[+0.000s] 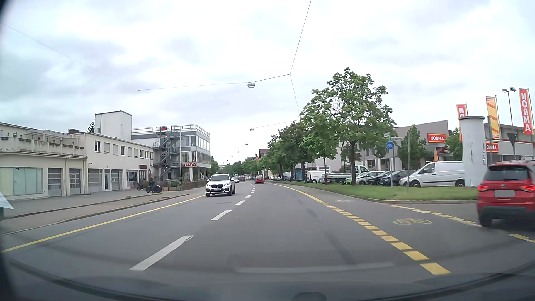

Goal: Follow the waypoints while adhering to traffic rules and regulations

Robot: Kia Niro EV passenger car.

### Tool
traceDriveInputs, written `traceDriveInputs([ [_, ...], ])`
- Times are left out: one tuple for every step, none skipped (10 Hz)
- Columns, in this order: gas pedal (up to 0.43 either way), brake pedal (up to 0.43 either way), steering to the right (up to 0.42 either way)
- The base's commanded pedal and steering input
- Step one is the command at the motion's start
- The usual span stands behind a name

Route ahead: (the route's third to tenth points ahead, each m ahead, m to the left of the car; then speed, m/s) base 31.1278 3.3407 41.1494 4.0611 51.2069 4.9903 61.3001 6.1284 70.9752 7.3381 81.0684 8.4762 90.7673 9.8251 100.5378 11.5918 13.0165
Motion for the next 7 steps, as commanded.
traceDriveInputs([
  [0.22,0.0,-0.005],
  [0.22,0.0,-0.005],
  [0.22,0.0,-0.005],
  [0.22,0.0,-0.005],
  [0.22,0.0,-0.005],
  [0.22,0.0,-0.005],
  [0.22,0.0,-0.005],
])
